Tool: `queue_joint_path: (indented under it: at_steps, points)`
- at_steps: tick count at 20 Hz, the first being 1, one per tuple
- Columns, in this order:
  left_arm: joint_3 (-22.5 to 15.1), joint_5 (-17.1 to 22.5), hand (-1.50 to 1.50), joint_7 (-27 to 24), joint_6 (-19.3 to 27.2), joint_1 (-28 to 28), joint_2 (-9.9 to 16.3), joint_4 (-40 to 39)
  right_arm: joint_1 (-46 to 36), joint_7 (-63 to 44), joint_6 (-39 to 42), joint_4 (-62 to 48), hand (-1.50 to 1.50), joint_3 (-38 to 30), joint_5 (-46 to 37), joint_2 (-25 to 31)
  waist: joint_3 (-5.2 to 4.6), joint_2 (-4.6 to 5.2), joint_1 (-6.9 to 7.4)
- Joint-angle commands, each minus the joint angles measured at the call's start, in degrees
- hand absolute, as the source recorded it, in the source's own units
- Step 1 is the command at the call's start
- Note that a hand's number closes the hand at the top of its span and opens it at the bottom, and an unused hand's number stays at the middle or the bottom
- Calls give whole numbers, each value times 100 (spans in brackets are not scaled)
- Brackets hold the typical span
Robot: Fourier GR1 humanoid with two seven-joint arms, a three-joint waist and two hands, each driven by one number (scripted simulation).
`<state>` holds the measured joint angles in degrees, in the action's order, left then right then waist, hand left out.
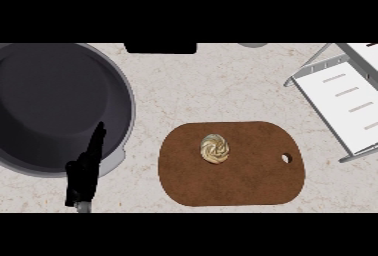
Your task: Pick the lemon from the cutting board and place it in the tiered basket
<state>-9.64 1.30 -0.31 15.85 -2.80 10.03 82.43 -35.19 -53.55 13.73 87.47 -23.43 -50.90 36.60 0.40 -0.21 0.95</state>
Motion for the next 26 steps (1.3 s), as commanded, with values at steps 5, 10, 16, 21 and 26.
queue_joint_path:
  at_steps: [5, 10, 16, 21, 26]
  points:
    - [-156, -194, 0, 250, 88, -144, -203, -130, -142, 567, -1198, -1759, 150, -128, -270, -108, -37, 43, -26]
    - [131, 29, 0, 397, -173, 68, -19, -193, -455, 776, -2128, -2399, 150, -290, -69, -582, -36, 49, -6]
    - [102, -21, 0, 371, -118, -252, -28, 4, -581, 1435, -2803, -2635, -150, -1095, 977, -836, -33, 38, -12]
    - [114, -130, 0, 88, -71, -139, -138, -356, -619, 2385, -3490, -2558, -150, -1530, 1673, -968, -34, 41, -76]
    - [187, -71, 0, 331, -164, -299, 19, 15, -420, 2124, -4017, -1832, -150, -1605, 1396, -687, -41, 0, -133]
